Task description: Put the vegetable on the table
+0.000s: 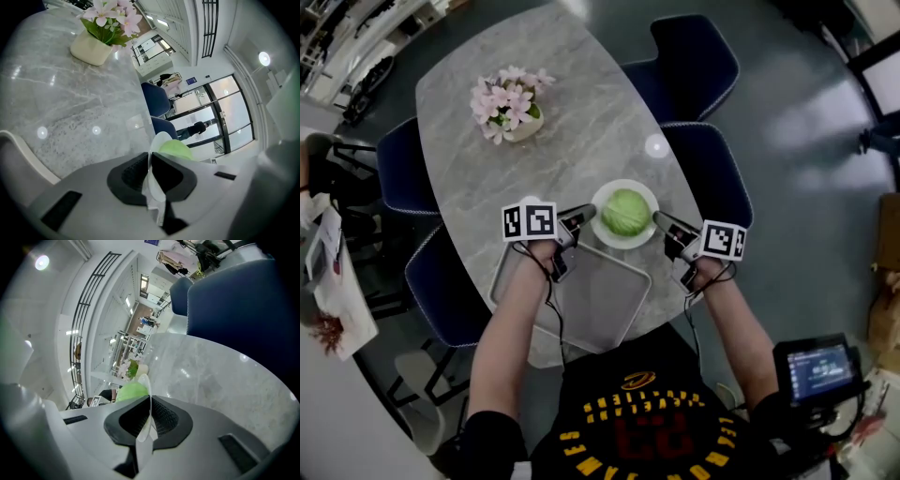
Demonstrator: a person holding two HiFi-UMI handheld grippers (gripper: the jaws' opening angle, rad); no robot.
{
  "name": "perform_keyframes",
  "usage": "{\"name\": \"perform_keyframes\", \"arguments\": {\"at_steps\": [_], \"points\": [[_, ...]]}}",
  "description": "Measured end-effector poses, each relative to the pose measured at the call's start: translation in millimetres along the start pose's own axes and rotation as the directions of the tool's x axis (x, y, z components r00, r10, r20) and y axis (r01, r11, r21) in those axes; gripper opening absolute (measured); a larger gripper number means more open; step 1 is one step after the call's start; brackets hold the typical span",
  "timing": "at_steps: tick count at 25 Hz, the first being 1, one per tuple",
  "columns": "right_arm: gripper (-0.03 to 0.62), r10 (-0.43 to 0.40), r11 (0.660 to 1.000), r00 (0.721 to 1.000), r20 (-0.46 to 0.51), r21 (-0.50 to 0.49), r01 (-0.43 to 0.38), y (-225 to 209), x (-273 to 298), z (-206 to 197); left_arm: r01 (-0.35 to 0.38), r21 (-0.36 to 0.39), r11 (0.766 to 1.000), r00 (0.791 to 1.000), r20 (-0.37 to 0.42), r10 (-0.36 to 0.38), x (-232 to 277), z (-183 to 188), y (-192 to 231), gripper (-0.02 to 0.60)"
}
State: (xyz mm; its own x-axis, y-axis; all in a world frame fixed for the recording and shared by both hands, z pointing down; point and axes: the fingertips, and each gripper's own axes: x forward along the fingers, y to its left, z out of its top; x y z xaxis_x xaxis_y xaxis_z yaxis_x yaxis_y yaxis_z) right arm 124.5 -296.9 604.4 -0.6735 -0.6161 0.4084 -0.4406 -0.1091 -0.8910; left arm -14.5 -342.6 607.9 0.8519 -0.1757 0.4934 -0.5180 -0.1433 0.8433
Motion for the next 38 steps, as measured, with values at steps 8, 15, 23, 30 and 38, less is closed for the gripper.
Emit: {"name": "perform_keyframes", "arguments": {"at_steps": [8, 15, 23, 30, 38], "points": [[0.02, -0.056, 0.998, 0.998, -0.028, -0.04, 0.055, -33, 28, 12, -0.046, -0.021, 0.999, 0.999, -0.027, 0.045, 24, 10, 31, 0.028], [0.02, -0.093, 0.995, 0.995, -0.048, -0.05, 0.091, -54, 44, 13, -0.067, -0.038, 0.997, 0.997, -0.048, 0.066, 37, 13, 53, 0.028], [0.02, -0.176, 0.983, 0.982, -0.067, -0.058, 0.172, -68, 49, 9, -0.104, -0.028, 0.994, 0.992, -0.075, 0.101, 44, 11, 62, 0.028], [0.02, -0.22, 0.974, 0.973, -0.065, -0.074, 0.215, -72, 49, 10, -0.138, -0.01, 0.99, 0.985, -0.103, 0.137, 50, 10, 66, 0.028], [0.02, -0.255, 0.965, 0.965, -0.065, -0.076, 0.25, -77, 50, 8, -0.16, -0.001, 0.987, 0.979, -0.127, 0.158, 54, 10, 69, 0.028]]}}
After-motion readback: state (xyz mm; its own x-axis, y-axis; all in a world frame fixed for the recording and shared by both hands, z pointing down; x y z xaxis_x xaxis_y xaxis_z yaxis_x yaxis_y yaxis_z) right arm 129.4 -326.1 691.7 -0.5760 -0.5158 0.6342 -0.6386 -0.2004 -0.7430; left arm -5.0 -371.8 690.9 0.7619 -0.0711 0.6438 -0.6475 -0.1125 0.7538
